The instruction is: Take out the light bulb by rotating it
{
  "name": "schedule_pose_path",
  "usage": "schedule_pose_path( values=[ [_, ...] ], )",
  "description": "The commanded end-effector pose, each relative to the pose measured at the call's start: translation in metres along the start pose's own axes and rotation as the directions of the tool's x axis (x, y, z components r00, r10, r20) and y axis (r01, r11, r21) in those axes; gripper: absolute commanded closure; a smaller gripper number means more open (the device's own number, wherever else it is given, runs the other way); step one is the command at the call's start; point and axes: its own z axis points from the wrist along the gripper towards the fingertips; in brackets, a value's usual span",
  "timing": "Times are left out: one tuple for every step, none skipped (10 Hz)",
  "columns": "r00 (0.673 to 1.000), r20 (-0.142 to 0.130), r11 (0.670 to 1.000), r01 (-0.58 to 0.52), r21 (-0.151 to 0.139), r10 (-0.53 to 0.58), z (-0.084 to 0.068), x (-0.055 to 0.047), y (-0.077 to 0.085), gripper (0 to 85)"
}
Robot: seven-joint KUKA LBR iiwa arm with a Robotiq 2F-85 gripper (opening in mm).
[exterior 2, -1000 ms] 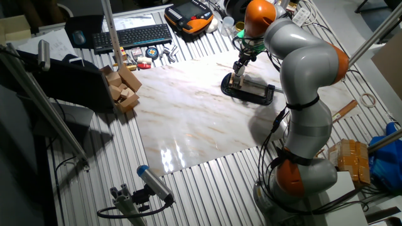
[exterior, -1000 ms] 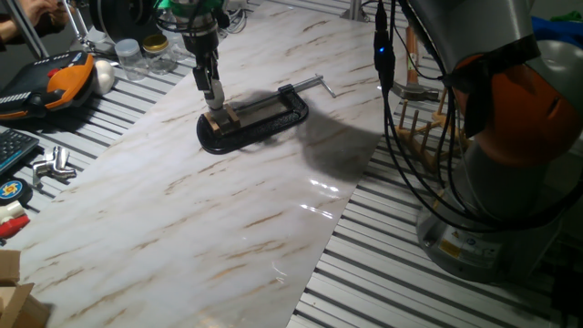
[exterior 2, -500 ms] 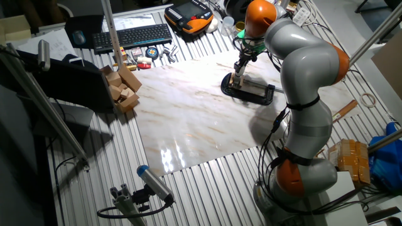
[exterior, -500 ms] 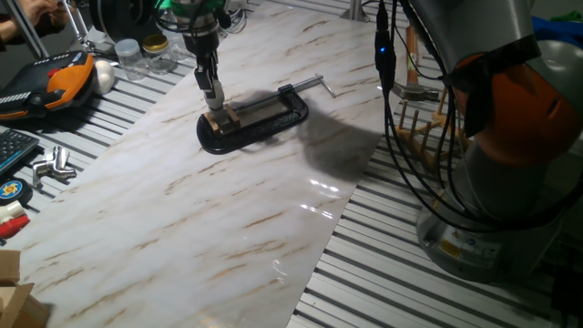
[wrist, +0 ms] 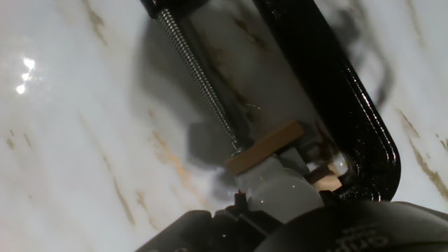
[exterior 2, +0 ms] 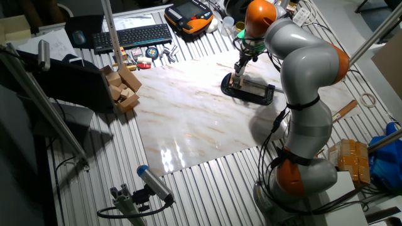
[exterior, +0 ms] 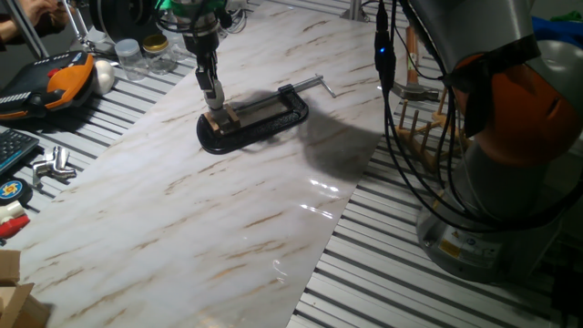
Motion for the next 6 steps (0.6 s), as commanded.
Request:
schedule_pose_path(
  values=[
    [1.0,-0.008,1.0,0.014,-0.004,-0.014,-0.0003,0.0001,0.0001,34.0],
    [0.999,-0.017,0.999,0.031,-0.01,-0.031,-0.0005,0.0,0.0,34.0],
    [0.999,-0.022,0.999,0.046,-0.014,-0.046,-0.0005,0.0,-0.0001,34.0],
    [0.998,-0.021,0.998,0.06,-0.016,-0.06,-0.0006,0.0002,0.0,51.0],
    [0.998,-0.017,0.998,0.064,-0.014,-0.065,-0.0009,0.0003,0.0002,51.0],
    [0.998,-0.011,0.998,0.063,-0.008,-0.063,-0.001,0.0003,0.0004,51.0]
  ],
)
